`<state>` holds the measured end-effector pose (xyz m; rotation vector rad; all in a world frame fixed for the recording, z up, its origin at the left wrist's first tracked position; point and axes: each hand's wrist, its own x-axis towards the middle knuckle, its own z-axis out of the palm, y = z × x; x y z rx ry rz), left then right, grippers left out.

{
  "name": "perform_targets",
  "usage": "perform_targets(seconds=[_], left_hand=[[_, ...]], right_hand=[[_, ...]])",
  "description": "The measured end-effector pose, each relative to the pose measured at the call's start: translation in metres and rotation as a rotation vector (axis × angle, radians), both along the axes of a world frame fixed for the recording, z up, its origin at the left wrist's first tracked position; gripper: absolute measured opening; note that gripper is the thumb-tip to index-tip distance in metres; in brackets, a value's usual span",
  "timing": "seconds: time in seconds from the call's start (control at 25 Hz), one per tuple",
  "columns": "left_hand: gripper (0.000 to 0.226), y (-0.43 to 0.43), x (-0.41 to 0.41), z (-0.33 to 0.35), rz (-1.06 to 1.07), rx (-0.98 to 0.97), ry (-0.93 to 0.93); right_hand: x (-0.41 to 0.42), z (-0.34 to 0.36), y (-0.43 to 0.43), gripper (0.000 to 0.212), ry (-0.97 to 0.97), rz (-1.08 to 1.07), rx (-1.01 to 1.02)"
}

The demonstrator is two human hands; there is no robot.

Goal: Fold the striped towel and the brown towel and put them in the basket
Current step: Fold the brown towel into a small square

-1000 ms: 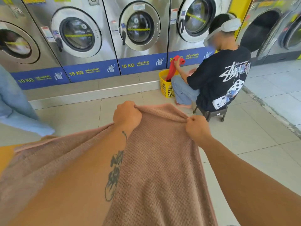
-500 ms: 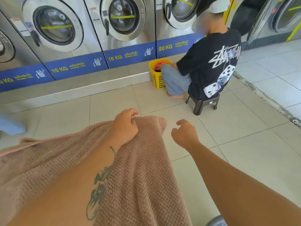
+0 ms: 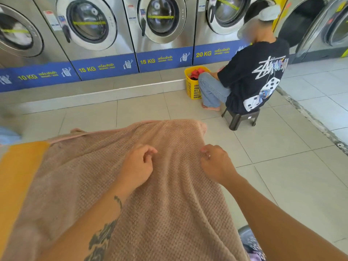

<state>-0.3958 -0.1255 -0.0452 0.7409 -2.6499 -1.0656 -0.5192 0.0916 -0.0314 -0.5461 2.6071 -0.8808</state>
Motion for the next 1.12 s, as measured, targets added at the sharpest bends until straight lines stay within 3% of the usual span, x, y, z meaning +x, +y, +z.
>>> perform_targets(seconds=[0.28,0.48,0.64,0.72,0.84,0.96,1.12], left_hand=[[0.033,-0.006,0.151,0.019,0.095,0.031,0.010],[0.033,0.002,0.263,0.034,0.170,0.061,-0.042],[0.033,0.016,0.355,0.033,0.226,0.017,-0.122],[0.026,0.025,0.397,0.029,0.235,-0.015,-0.221],[0.052,0.036,0.444,0.023,0.290,-0.108,-0.464],[0.076,0.040,0.476,0.020,0.329,-0.089,-0.532],[0.066,0.020,0.506,0.012,0.216,-0.081,-0.412]], right_hand=[[0.131,0.044,0.013,0.046,-0.064,0.179,0.117],[0.214,0.061,0.009,0.045,-0.084,0.314,0.072],[0.279,0.060,0.012,0.038,-0.140,0.327,0.045],[0.312,0.052,0.012,0.045,-0.168,0.337,0.060],[0.358,0.046,0.009,0.057,-0.186,0.371,0.160],[0.399,0.037,-0.003,0.054,-0.181,0.403,0.173],[0.451,0.025,-0.035,0.047,-0.175,0.418,0.220]])
